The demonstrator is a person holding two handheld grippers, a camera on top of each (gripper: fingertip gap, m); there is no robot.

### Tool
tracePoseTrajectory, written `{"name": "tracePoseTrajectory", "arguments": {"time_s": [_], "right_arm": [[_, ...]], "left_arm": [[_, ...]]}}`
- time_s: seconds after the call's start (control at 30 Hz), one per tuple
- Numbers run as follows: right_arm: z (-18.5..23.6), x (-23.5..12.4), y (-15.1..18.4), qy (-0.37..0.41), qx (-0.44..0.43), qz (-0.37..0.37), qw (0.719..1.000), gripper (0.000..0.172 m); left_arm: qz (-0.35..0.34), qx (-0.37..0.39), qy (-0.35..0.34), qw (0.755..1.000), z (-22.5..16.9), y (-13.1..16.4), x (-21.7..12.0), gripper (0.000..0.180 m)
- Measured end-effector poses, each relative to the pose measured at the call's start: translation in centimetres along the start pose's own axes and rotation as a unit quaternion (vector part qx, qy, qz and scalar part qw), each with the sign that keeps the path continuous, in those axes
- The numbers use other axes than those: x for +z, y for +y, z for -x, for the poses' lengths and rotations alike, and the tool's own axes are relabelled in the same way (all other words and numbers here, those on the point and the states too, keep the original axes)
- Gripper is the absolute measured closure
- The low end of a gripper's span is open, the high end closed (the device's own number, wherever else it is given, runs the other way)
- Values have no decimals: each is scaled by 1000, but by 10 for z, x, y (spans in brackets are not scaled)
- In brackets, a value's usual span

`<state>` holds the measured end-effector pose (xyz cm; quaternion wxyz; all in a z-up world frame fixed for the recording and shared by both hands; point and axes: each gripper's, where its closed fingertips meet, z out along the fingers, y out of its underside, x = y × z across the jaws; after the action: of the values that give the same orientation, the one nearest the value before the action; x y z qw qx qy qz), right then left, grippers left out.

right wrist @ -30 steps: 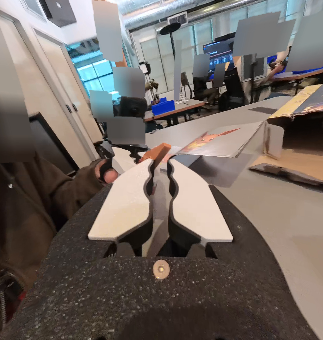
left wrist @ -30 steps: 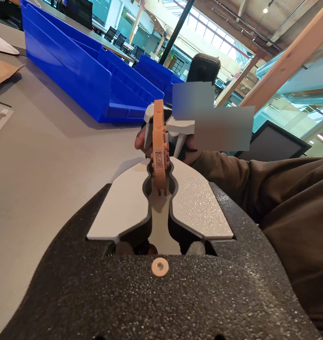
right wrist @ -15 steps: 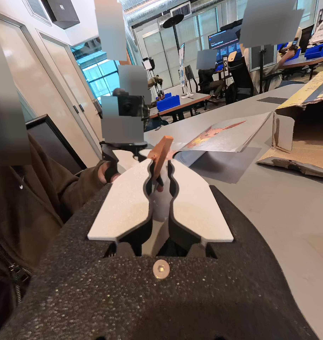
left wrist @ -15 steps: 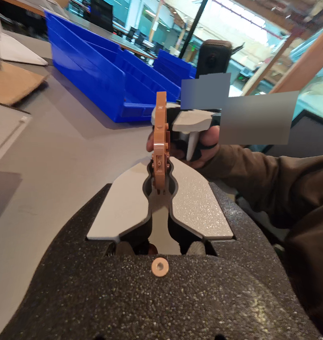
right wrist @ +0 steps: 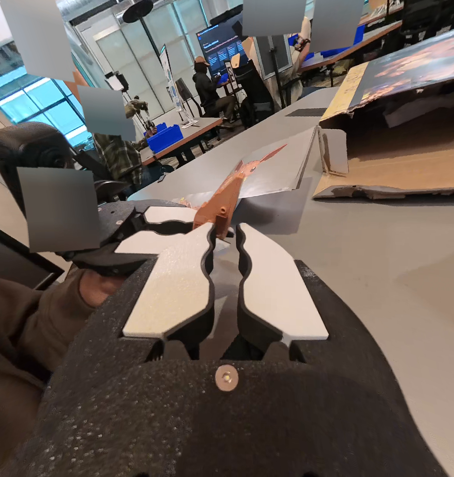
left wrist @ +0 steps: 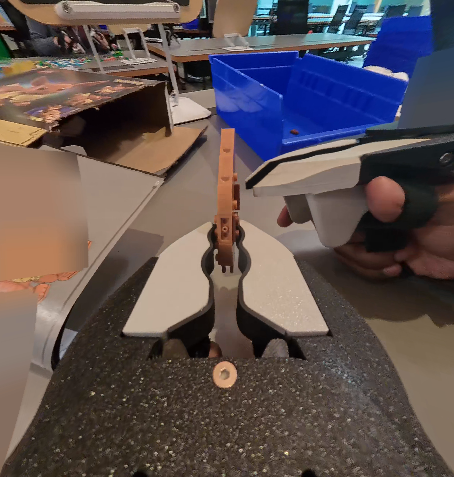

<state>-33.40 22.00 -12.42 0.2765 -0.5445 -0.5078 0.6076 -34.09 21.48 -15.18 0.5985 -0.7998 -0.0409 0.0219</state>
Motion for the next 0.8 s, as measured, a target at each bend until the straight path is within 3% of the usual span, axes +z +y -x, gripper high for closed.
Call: {"name": "tracePoseTrajectory", "arguments": {"time_s": [0.3, 0.8], "right_arm": [[2, 9, 6, 40, 58, -12, 997, 156], [0, 5, 0, 39, 58, -35, 997, 162]], "left_arm": [[-5, 28, -33, 999, 1, -2, 0, 167], [-2, 75, -56, 996, -1, -1, 0, 167]]}}
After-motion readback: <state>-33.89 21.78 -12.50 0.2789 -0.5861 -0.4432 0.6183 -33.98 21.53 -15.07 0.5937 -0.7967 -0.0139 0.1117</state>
